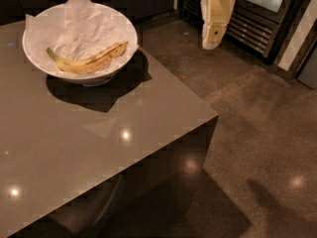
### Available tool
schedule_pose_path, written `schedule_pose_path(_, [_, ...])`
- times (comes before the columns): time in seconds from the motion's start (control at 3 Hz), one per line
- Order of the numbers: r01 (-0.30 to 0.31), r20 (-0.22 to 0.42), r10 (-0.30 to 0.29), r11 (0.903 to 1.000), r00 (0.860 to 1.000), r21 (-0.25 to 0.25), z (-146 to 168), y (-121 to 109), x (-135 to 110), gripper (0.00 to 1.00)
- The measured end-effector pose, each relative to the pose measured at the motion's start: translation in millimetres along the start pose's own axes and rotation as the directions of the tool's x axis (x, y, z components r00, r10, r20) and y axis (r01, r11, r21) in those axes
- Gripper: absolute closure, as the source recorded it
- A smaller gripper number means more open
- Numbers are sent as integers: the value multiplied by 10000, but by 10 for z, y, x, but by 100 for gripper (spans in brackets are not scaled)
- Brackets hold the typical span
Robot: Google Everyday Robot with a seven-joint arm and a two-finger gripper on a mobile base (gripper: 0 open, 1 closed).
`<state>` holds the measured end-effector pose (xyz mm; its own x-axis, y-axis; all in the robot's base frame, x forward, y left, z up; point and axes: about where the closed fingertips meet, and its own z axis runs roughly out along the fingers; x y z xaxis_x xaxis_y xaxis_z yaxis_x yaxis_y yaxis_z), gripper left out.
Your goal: Pick banana from white bowl
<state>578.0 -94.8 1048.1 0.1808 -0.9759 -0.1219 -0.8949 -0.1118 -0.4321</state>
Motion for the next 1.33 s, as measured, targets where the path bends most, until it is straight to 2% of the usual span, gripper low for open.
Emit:
schedule_pose_path(0.33, [881, 163, -884, 9960, 9960, 160, 72, -334, -201, 0])
schedule_pose_path(0.67, [1808, 281, -1822, 9825, 9829, 447, 146, -644, -477, 0])
schedule_pose_path(1.0, [1802, 698, -1857, 9805, 9801, 784, 133, -706, -553, 0])
schedule_pose_path(1.33, [2018, 1309, -2081, 9776, 9693, 597, 277, -791, -650, 0])
